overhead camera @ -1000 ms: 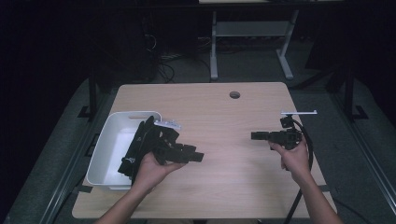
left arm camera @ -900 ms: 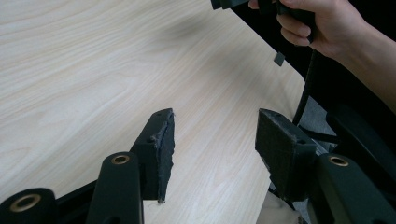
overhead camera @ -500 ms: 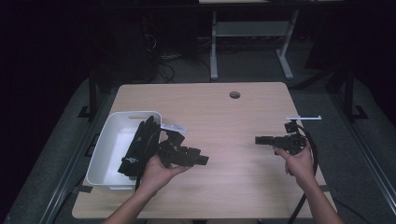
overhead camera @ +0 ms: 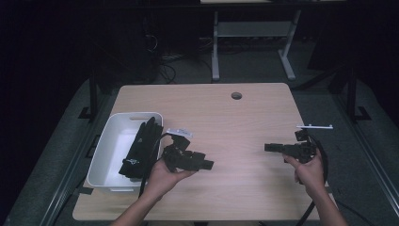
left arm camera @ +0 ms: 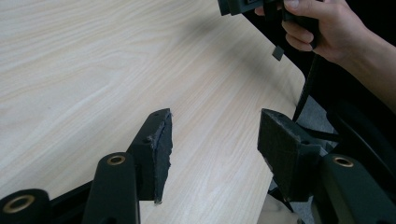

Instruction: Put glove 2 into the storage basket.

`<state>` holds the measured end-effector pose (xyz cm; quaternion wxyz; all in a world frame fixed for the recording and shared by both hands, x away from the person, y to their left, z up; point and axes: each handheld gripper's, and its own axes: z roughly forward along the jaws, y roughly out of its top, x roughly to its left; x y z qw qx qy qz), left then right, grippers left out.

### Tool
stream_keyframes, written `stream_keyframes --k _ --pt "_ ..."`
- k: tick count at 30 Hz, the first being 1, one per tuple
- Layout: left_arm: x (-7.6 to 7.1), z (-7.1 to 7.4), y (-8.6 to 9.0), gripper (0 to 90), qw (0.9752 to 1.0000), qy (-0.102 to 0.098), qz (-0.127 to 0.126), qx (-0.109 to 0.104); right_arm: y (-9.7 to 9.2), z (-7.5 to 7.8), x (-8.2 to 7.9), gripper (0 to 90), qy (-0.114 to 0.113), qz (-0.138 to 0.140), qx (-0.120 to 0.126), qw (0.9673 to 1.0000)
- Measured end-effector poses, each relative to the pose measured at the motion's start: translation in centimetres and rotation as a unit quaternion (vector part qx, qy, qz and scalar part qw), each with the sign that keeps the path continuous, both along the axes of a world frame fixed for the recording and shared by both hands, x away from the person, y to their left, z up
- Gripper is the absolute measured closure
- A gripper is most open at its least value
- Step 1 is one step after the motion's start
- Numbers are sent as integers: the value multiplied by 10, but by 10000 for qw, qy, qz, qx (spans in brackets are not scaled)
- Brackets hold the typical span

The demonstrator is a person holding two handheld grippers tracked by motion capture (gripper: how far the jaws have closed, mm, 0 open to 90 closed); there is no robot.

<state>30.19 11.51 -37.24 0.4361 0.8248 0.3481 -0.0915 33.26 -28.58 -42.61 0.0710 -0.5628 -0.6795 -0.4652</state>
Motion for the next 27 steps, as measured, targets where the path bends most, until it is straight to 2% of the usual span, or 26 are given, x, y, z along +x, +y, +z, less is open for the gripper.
stream_keyframes --k 12,16,27 --pt "-5 -7 -5 433 10000 26 -50 -1 -11 -9 -13 506 -63 -51 34 10000" --pt "-7 -12 -6 432 9999 40 -90 71 -15 -12 -18 500 -77 -69 61 9999" --pt "-12 -16 -6 416 10000 41 -61 16 -25 -17 -33 484 -125 -150 86 9998"
